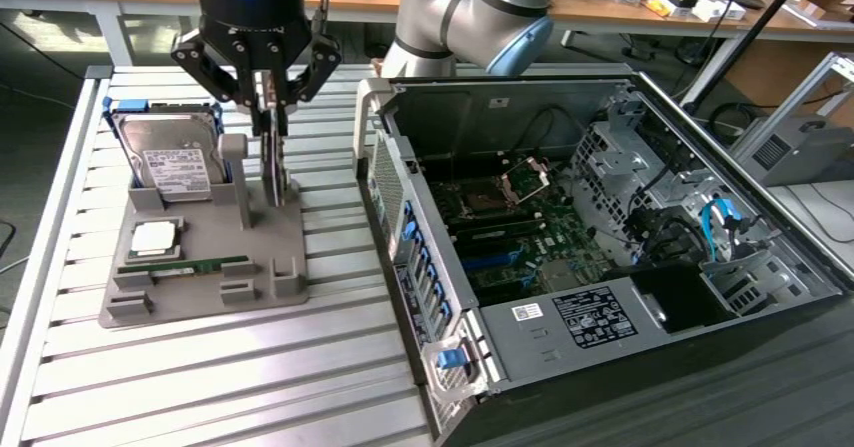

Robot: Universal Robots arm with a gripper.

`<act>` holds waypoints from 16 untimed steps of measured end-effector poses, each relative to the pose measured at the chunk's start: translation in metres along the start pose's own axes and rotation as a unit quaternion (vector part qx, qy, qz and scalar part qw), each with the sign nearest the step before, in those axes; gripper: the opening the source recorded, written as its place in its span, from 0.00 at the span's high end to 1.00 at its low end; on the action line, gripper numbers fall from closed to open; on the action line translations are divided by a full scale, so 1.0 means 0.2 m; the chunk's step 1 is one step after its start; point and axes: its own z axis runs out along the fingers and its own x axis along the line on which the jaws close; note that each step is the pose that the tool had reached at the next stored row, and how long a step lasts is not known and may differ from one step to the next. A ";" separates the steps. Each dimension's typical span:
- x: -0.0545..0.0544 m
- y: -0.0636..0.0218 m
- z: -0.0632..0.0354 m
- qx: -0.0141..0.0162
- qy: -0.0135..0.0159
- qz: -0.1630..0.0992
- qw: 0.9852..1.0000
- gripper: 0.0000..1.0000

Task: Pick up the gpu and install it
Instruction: 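Pick up the gpu and move the gpu toward the slot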

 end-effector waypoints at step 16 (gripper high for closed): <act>0.00 0.002 -0.039 0.000 0.000 0.000 1.000 0.73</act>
